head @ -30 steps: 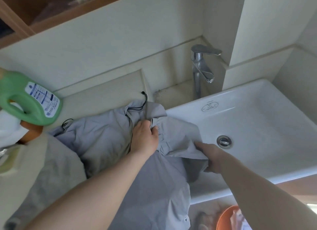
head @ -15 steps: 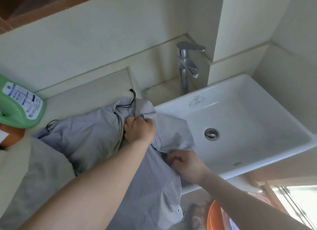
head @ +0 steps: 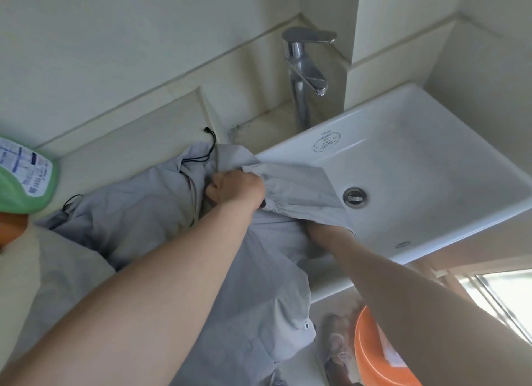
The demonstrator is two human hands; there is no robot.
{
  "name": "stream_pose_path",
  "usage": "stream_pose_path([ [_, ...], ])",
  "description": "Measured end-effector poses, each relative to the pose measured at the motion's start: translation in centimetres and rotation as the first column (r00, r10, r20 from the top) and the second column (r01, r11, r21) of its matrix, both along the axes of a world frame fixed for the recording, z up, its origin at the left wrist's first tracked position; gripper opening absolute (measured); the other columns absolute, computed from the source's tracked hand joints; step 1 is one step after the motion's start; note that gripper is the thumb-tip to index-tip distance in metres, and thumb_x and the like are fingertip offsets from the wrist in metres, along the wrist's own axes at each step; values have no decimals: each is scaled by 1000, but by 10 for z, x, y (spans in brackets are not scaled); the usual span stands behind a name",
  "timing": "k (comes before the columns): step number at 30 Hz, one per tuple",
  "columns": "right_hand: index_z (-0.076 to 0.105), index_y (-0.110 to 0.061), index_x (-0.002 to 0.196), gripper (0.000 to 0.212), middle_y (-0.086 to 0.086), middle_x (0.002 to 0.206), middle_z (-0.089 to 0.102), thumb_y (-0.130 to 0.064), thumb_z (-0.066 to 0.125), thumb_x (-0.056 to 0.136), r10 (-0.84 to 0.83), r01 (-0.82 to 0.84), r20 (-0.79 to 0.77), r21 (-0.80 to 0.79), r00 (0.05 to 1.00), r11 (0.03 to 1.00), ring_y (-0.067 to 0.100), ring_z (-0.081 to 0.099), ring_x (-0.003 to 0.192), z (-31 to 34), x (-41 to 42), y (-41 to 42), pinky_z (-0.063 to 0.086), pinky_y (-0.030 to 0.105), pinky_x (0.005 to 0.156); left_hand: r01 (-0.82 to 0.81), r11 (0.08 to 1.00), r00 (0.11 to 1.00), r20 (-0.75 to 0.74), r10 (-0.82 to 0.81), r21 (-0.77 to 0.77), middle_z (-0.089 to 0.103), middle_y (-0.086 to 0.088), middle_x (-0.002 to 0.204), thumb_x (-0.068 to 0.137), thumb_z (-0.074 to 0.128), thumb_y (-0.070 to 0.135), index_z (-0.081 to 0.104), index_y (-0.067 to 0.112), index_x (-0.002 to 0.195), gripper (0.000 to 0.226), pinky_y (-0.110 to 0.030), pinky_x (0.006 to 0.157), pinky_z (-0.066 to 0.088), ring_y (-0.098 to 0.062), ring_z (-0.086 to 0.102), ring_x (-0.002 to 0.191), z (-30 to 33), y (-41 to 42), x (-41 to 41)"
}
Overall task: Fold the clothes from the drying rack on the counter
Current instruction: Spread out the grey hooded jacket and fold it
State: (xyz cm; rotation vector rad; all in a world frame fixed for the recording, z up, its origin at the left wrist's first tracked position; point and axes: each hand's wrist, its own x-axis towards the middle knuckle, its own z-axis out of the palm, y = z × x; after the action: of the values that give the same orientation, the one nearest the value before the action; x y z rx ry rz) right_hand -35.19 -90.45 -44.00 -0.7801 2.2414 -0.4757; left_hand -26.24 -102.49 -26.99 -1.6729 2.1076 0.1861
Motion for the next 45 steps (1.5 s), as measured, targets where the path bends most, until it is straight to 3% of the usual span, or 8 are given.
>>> stream_pose_path([
  [8, 69, -22, 108, 29, -4, 109, 72, -39, 48, 98, 294, -289, -17, -252, 956, 924, 21, 65, 101, 62, 8, 49, 51, 34, 86, -103, 994, 977, -184, 107, 31, 55, -11, 142, 103, 34, 11, 62, 9, 130, 39, -47, 112, 41, -33, 49, 133, 9, -13, 7],
  [12, 64, -22, 75, 27, -5, 71, 68, -41, 47, 82, 20, 70, 176, -489, 984, 869, 18, 64, 68, 95, 8, 73, 56, 39, 68, -146, 989, 941, -303, 147, 26, 62, -13, 133, 103, 34, 21, 66, 6, 120, 39, -46, 108, 44, -34, 55, 126, 3, -13, 16],
  [16, 59, -25, 97, 15, -2, 101, 65, -35, 48, 94, -361, 376, 108, -271, 926, 886, 29, 62, 93, 81, -23, 55, 51, 38, 81, -133, 991, 923, -367, 118, -17, 68, -15, 121, 102, 37, 33, 71, 8, 112, 44, -44, 101, 49, -35, 60, 116, -9, -19, 28],
  [21, 49, -7, 138, 35, 16, 138, 59, -15, 44, 104, -360, 370, 232, 0, 904, 929, 34, 59, 125, 35, -31, 30, 46, 36, 100, -48, 984, 857, -514, -49, -174, 59, -18, 127, 93, 55, 30, 62, 10, 119, 34, -42, 101, 47, -37, 55, 118, -22, -13, 48],
  [24, 50, -4, 139, 38, 18, 135, 62, -15, 49, 102, -423, 444, 328, 10, 845, 896, 34, 61, 123, 30, -36, 23, 50, 36, 96, 150, 950, 814, -512, -276, -273, 38, -12, 143, 92, 63, 18, 46, 16, 143, 54, -39, 105, 41, -32, 44, 128, -26, 0, 64],
  [32, 61, -14, 106, 32, 10, 103, 67, -22, 81, 82, -536, 581, 610, 149, 584, 800, 27, 66, 89, 48, -55, 29, 50, 30, 62, 504, 702, 662, -296, -688, -503, 54, 6, 130, 89, 46, 30, 72, 25, 103, 30, -42, 81, 53, -27, 50, 102, -44, 5, 105],
  [41, 68, 0, 116, 31, 20, 99, 76, -7, 71, 86, -286, 484, 666, -130, 689, 865, 37, 73, 88, 140, -91, 32, 58, 39, 68, 406, 905, 744, -530, -406, -124, 56, 5, 138, 102, 47, 23, 72, 22, 120, 31, -28, 106, 41, -16, 51, 127, -12, 5, 100],
  [45, 67, 0, 116, 28, 21, 103, 76, 0, 66, 87, -65, 378, 652, -352, 755, 856, 36, 73, 86, 223, -72, 26, 57, 37, 71, 118, 976, 680, -731, 54, 182, 68, 3, 127, 106, 42, 26, 68, 24, 123, 31, -32, 98, 49, -17, 63, 116, 15, -5, 103],
])
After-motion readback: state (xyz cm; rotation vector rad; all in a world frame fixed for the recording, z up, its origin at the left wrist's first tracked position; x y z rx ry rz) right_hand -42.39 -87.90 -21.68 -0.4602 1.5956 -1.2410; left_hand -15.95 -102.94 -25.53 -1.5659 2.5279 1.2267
